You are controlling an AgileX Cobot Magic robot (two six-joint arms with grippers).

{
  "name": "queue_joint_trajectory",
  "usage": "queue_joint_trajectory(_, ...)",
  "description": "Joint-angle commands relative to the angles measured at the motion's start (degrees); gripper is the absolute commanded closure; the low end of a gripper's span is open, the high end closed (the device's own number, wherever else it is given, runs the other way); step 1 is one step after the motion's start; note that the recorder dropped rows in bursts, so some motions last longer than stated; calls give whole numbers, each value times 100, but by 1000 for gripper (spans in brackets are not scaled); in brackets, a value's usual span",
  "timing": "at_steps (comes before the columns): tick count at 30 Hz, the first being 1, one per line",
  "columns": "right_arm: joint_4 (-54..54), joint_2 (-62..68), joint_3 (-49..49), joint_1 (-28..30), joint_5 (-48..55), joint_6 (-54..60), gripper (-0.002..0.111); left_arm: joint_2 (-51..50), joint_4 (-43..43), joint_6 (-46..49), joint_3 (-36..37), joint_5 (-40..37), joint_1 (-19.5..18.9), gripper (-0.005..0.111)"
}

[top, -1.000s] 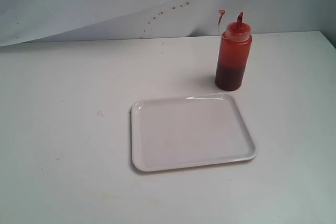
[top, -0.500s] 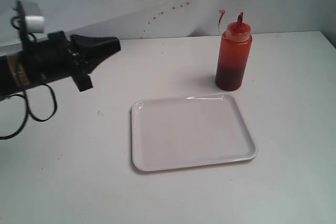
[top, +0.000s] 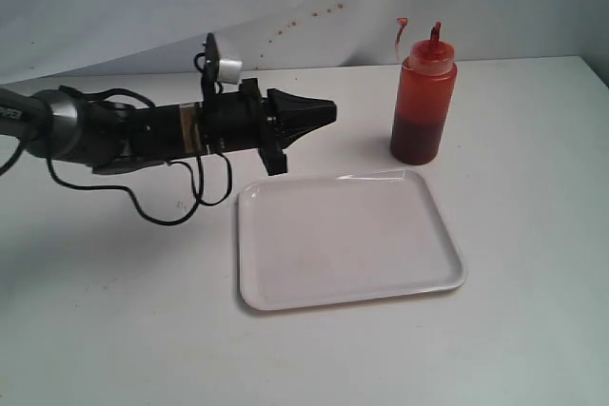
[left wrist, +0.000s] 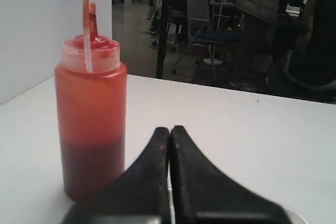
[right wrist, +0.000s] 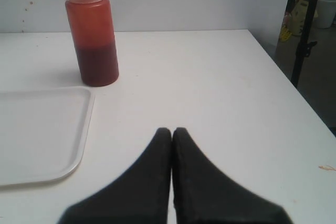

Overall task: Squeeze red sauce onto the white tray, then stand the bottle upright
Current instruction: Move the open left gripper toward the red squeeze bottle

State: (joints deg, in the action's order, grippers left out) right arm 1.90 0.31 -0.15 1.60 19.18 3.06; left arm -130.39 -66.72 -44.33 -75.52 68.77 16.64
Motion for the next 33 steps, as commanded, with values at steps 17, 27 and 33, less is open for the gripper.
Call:
queue_joint_trajectory(17, 21, -31, 15, 23, -10, -9, 108, -490, 50, -52, -973, -1178, 503, 107)
queue_joint_trajectory(27, 21, -31, 15, 23, -10, -9, 108, -501, 810, -61, -973, -1258, 503, 65)
queue_joint_trajectory(33, 21, -31, 15, 23, -10, -9, 108, -501, 1296, -64, -973, -1323, 574, 2)
